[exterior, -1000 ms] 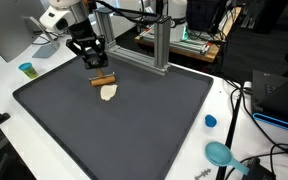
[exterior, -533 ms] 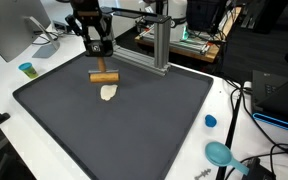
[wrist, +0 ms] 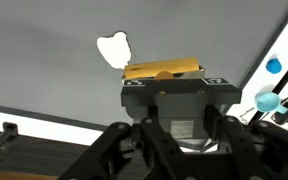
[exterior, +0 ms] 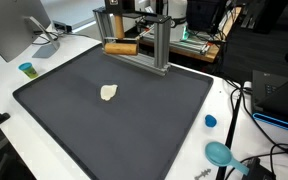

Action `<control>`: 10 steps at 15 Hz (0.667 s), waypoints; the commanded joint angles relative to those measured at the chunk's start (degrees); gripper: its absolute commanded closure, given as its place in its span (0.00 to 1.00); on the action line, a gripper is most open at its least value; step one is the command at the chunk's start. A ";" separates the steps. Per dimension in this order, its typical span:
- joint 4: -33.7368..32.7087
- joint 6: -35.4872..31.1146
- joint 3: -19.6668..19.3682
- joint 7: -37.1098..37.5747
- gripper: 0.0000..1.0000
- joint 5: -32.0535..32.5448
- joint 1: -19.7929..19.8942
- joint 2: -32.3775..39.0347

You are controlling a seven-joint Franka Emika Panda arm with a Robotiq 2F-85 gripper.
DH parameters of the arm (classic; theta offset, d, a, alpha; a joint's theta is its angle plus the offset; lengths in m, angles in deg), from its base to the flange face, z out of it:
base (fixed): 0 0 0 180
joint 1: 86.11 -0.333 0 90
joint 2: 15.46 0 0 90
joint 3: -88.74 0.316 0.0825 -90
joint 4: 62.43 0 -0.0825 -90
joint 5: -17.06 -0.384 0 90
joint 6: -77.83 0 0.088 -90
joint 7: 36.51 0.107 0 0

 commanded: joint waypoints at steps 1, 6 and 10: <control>2.90 -0.85 -1.80 1.84 0.54 -0.28 -1.65 -2.99; 10.28 -5.72 0.55 12.93 0.79 2.74 -0.32 -9.13; 10.71 -0.49 2.53 26.06 0.79 7.83 0.28 -11.01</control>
